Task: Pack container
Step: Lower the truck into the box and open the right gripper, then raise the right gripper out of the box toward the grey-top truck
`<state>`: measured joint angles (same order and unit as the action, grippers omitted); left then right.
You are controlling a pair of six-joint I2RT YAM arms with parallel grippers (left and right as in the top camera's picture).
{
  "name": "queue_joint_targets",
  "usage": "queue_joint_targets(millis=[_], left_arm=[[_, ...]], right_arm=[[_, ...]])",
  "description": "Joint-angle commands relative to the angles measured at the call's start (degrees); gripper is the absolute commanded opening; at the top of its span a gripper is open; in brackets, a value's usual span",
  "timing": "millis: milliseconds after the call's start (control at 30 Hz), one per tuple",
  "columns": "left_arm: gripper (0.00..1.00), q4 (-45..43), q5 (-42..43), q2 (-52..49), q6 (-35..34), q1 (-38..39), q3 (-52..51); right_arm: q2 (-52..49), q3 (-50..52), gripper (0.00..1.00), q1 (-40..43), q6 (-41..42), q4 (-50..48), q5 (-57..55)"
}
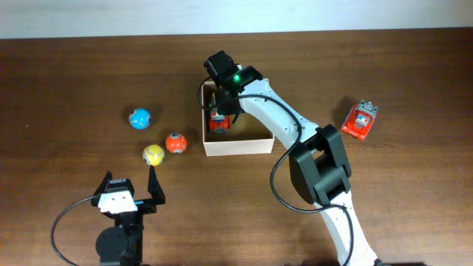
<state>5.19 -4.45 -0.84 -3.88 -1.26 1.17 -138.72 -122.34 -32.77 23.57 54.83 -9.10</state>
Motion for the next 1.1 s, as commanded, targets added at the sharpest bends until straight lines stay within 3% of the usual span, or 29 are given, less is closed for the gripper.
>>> queue_joint_targets(millis=[0,67,333,633,767,867,1067], left_arm=[[0.99,0.1,0.6,0.4,0.9,-0.2,-0.2],[0.99,0.1,0.6,0.4,0.9,-0.2,-0.2],[0.99,0.1,0.6,0.4,0.9,-0.2,-0.2],[0.99,0.0,0.6,0.4,0.9,-0.2,-0.2],[0.99,0.0,0.6,0.4,0.9,-0.2,-0.2],[0.99,0.1,0.6,0.4,0.9,-0.2,-0.2],[0.99,0.1,0.6,0.4,0.9,-0.2,-0.2]], right_arm=[[-0.5,0.0,0.44,0.3,-0.7,0.6,-0.7],[-0.4,-1.7,0.51,0.6,-0.7,3.0,-1.9],[0.1,-12.7,0.53,1.9,-1.1,14.0,-2.2],[1.8,-34.3,0.60,3.8,-1.9,32.5,-3.7],[2.3,-42.0,0.74,8.2,0.3,40.9,-8.0],[3.0,-44.4,0.84,13.0,-1.2,42.5,-4.5],[5.6,-43.9,0.85,23.7,-2.9,42.5,3.2]])
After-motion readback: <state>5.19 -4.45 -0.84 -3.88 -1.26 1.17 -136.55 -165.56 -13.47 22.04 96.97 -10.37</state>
